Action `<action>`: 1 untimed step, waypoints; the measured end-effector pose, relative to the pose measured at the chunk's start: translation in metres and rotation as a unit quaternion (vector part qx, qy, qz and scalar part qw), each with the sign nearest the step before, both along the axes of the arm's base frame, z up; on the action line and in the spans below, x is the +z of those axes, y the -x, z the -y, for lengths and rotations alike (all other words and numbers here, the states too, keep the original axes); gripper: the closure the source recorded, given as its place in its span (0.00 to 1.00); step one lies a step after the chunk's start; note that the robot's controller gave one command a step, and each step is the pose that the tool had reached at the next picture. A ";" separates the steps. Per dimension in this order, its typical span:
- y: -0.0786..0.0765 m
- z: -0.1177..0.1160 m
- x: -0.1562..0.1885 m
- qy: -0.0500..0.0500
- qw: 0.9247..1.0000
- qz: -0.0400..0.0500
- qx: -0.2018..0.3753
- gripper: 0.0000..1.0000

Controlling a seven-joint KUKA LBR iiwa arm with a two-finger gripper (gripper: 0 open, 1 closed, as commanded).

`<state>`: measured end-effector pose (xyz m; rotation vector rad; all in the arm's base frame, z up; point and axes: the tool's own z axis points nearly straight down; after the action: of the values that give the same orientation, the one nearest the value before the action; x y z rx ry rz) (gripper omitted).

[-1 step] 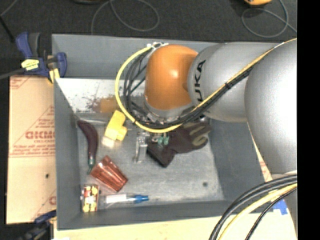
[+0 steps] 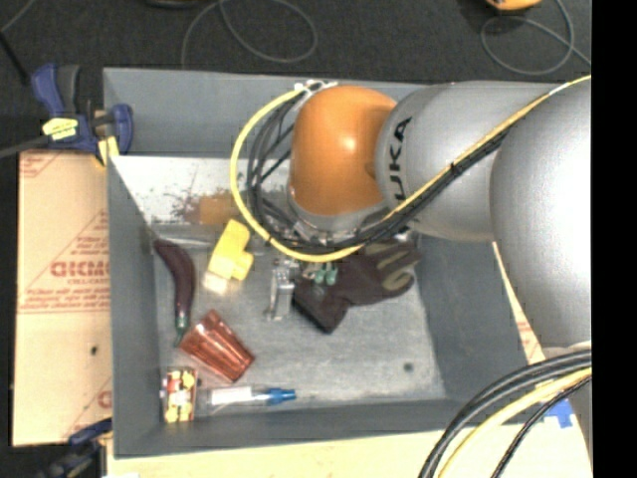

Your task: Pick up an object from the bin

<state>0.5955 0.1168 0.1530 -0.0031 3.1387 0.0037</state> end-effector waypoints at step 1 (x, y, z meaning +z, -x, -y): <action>-0.017 0.007 -0.023 0.000 0.994 0.004 0.111 0.00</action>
Offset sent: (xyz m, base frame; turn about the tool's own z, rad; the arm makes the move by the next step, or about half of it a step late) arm 0.0518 -0.0075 -0.0177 -0.4359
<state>0.6121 0.1101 0.1305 -0.3503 3.1121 0.0028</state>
